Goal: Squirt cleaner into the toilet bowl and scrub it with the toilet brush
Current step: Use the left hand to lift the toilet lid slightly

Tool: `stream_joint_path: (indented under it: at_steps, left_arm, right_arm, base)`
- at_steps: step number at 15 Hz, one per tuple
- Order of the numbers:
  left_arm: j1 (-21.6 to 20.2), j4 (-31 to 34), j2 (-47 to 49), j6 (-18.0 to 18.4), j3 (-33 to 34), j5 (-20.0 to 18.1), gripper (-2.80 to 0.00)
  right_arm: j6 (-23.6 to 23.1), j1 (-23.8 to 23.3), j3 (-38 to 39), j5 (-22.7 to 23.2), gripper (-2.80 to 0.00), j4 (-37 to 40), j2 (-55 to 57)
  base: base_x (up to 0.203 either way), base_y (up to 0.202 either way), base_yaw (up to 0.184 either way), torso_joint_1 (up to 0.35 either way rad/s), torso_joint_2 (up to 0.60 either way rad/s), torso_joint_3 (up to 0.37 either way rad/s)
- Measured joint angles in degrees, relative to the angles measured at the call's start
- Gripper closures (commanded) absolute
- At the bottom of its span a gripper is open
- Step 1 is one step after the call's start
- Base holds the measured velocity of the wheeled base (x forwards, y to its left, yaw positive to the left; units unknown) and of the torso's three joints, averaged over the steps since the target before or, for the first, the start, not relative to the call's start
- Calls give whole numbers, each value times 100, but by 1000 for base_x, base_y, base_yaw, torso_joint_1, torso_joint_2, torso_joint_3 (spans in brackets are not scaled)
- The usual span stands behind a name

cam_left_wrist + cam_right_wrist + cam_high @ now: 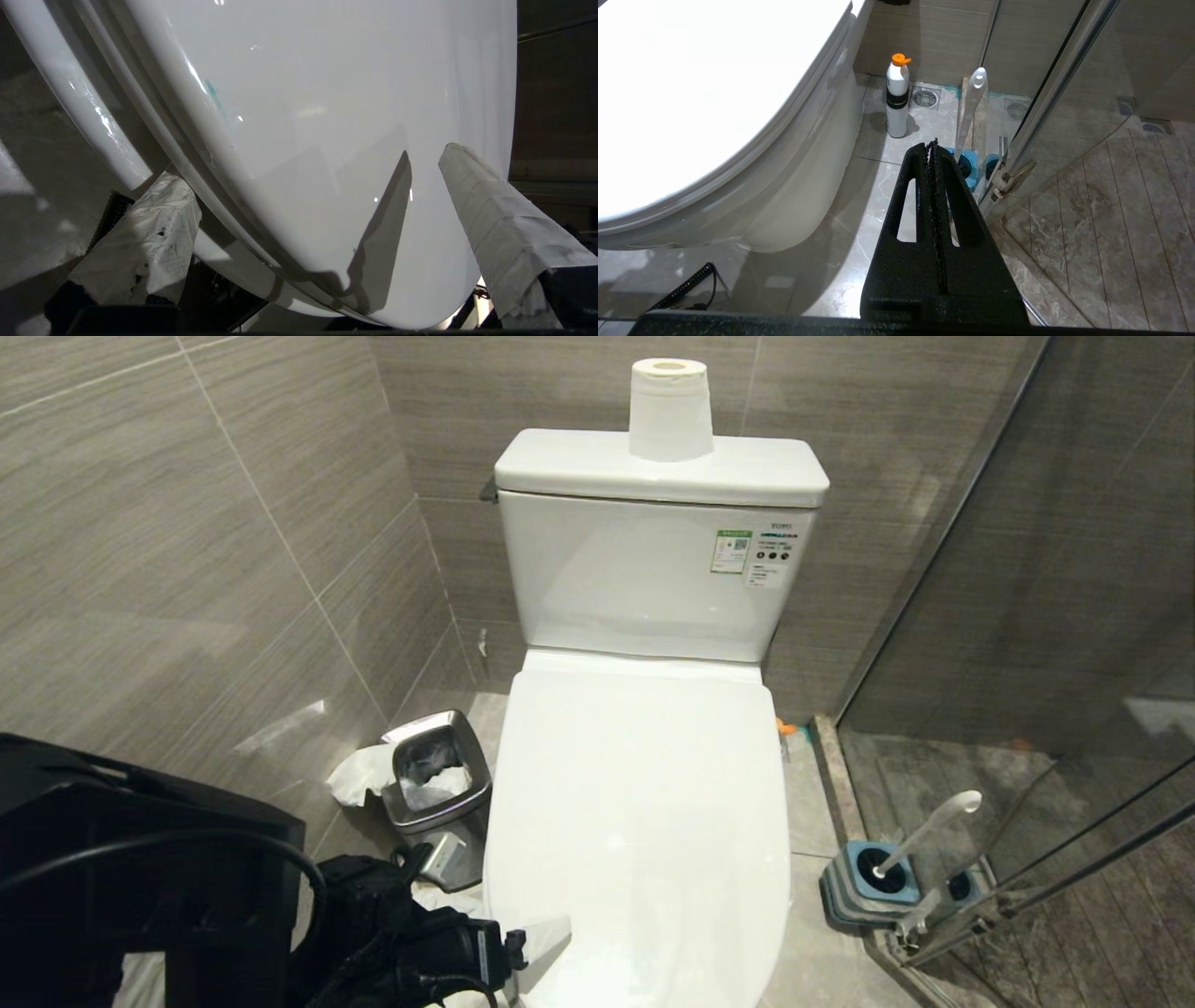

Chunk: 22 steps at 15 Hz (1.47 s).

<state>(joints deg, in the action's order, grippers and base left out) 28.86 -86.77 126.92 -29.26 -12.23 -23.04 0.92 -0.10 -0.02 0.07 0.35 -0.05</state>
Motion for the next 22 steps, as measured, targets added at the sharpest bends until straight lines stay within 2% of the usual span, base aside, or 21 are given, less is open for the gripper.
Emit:
stream_joint_path:
  at_steps: [1, 5, 8, 12, 15, 22]
  left_arm:
    - [2, 41, -93, -144, 0, -22, -280]
    - [76, 73, -542, -1168, -4, -22, -280]
    - [123, 51, -767, -1489, -11, -16, -280]
    - [204, -111, -1052, -1599, -55, -36, -280]
    - [249, -68, -1404, -1965, 1, 7, -280]
    - [276, -44, -1989, -1961, 397, 152, -280]
  right_arm:
    - [-2, 0, 0, -2, 0, -2, 0]
    - [-4, 0, 0, 0, 0, -2, 0]
    - [-4, 2, 2, 0, 0, -2, 0]
    - [-4, 5, 0, 2, 0, -2, 0]
    - [-4, 2, 0, 0, 0, -1, 0]
    - [-4, 2, 0, 2, 0, 0, 0]
  base:
    - [0, 0, 0, 0, 0, 0]
    - [0, 0, 0, 0, 0, 0]
    - [0, 0, 0, 0, 0, 0]
    - [0, 0, 0, 0, 0, 0]
    - [0, 0, 0, 0, 0, 0]
    - [0, 0, 0, 0, 0, 0]
